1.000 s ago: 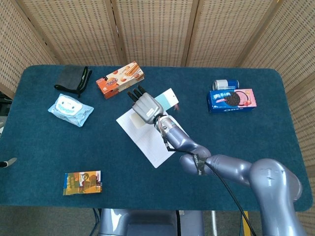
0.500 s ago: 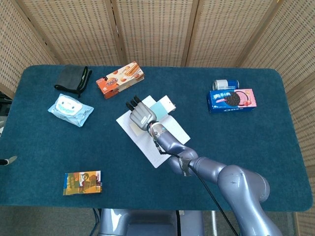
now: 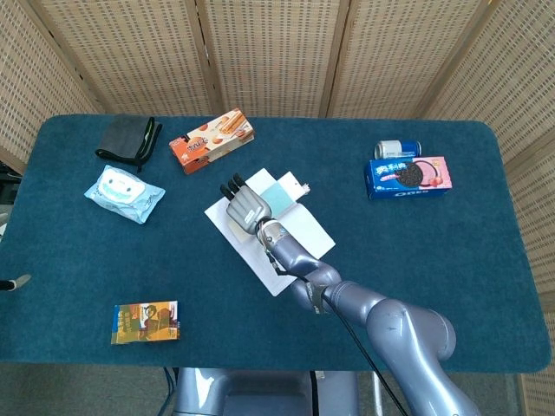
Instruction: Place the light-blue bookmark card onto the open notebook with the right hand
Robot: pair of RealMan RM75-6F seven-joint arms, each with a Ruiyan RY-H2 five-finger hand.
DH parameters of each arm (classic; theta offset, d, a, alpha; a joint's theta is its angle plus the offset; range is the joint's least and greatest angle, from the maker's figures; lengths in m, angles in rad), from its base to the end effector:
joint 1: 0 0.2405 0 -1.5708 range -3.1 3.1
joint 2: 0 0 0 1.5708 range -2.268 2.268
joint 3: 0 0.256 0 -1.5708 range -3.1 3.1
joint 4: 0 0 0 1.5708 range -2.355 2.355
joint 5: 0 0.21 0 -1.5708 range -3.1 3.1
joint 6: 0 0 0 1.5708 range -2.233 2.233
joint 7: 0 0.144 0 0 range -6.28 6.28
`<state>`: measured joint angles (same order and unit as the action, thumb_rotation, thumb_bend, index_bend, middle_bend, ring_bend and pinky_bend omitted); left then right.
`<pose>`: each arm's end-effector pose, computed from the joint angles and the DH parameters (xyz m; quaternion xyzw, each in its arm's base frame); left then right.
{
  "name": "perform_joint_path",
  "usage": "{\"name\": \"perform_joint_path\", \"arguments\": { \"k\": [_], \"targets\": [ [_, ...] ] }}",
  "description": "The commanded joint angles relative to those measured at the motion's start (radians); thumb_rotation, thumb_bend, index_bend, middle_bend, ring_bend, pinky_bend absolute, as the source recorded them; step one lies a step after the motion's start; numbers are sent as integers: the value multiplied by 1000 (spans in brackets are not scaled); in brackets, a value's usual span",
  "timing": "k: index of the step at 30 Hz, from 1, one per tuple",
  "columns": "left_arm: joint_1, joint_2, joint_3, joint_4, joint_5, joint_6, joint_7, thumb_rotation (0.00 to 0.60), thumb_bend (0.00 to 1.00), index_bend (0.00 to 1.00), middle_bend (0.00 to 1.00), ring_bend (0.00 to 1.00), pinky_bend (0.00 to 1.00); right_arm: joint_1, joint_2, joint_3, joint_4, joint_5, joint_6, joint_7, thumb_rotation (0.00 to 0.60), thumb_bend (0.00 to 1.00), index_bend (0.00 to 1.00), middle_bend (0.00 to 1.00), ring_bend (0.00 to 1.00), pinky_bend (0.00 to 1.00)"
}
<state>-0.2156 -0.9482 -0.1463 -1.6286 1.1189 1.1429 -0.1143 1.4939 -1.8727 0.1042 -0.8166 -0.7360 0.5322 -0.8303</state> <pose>-0.3465 0.2359 0.2089 -0.5191 -0.4991 -0.3168 0.6173 0.0362 -0.4451 -0.1065 0.8869 -0.0307 0.1951 0.4177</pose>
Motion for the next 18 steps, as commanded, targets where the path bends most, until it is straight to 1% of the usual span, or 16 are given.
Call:
{"name": "perform_joint_path", "arguments": {
  "k": [1, 4, 7, 9, 10, 11, 12, 13, 14, 16, 17, 18],
  "targets": [
    [-1, 0, 0, 1, -1, -3, 0, 600, 0, 0, 0, 0, 0, -3, 9, 5, -7, -7, 1, 12, 600, 148, 18, 0, 0, 0],
    [-2, 0, 1, 1, 0, -4, 0, 600, 0, 0, 0, 0, 0, -11, 27, 14, -29, -17, 8, 34, 600, 109, 0, 0, 0, 0],
    [-2, 0, 2, 0, 2, -4, 1, 600, 0, 0, 0, 0, 0, -22, 47, 19, -53, -26, 17, 52, 600, 105, 0, 0, 0, 0],
    [-2, 1, 3, -1, 4, -3, 1, 600, 0, 0, 0, 0, 0, -30, 64, 20, -75, -31, 27, 58, 600, 118, 0, 0, 0, 0],
    [-2, 1, 3, -3, 7, -1, 1, 600, 0, 0, 0, 0, 0, -39, 81, 30, -97, -29, 44, 72, 600, 133, 0, 0, 0, 0],
    [-1, 0, 4, -4, 9, 0, 2, 600, 0, 0, 0, 0, 0, -55, 108, 45, -143, -26, 61, 100, 600, 180, 0, 0, 0, 0],
    [-2, 0, 5, -5, 11, 0, 4, 600, 0, 0, 0, 0, 0, -72, 139, 59, -195, -27, 71, 131, 600, 245, 0, 0, 0, 0],
    [-2, 0, 6, -5, 12, 0, 5, 600, 0, 0, 0, 0, 0, -84, 157, 69, -227, -29, 75, 156, 600, 410, 0, 0, 0, 0],
    [-2, -1, 7, -6, 14, 0, 6, 600, 0, 0, 0, 0, 0, -96, 174, 79, -256, -33, 75, 185, 600, 636, 0, 0, 0, 0],
    [-2, -1, 9, -8, 19, 1, 7, 600, 0, 0, 0, 0, 0, -128, 200, 105, -307, -27, 68, 265, 600, 927, 0, 0, 0, 0],
    [-2, -1, 9, -9, 20, 1, 8, 600, 0, 0, 0, 0, 0, -134, 206, 109, -317, -26, 63, 281, 600, 982, 0, 0, 0, 0],
    [-2, 0, 9, -10, 21, 3, 8, 600, 0, 0, 0, 0, 0, -144, 214, 115, -330, -16, 50, 308, 600, 1000, 0, 0, 0, 0]
  ]
}}
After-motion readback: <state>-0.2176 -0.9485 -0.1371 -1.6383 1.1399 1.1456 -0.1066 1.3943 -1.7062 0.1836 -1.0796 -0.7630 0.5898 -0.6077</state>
